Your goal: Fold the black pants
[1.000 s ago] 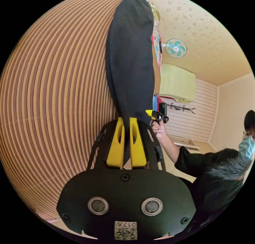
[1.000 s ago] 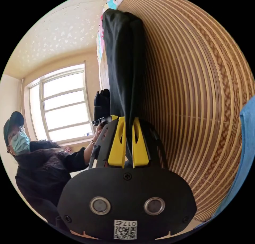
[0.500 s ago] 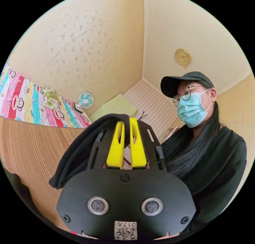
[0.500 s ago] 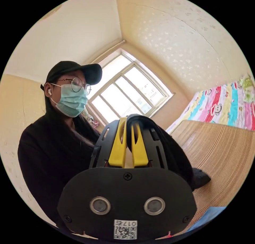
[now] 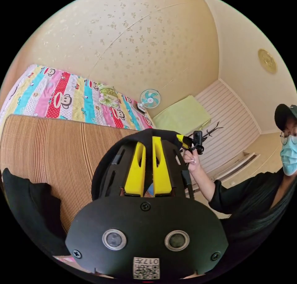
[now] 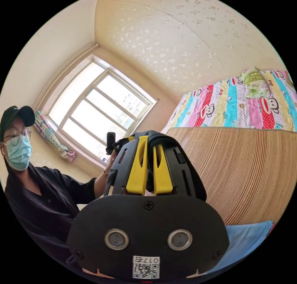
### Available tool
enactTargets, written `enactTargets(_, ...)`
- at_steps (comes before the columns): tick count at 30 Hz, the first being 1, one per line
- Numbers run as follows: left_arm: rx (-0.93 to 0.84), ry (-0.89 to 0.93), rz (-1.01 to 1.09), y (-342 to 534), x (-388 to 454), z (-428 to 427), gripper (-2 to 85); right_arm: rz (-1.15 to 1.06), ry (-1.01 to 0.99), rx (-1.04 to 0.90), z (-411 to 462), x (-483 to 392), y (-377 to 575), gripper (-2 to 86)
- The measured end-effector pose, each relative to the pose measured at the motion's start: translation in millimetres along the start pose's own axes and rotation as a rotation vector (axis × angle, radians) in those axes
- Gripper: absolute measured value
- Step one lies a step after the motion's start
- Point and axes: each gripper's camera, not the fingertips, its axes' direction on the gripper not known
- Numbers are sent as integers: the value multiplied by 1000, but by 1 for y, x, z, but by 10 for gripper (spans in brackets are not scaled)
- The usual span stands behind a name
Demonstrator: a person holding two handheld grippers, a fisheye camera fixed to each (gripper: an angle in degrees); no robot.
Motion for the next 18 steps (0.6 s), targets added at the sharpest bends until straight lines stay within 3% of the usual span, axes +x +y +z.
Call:
enactTargets(5,-360,-143,-279,170,-86,106,86,252,99,-266,63,78,144,28)
enactTargets(8,-527,-288,-423,243,-125,137,125,556,164,-423,84,131,237,89)
enactTargets(10,-491,-237,-466,255,-143,138,133,670,221,-412,79,149,269,125)
enactTargets(14,-343,-169,-507,225,-193,148,147,710,153,-253,77,176,252,159)
enactTargets(18,-395,-120,-513,189,-246,205,162,735,27,-198,125,227,218,199)
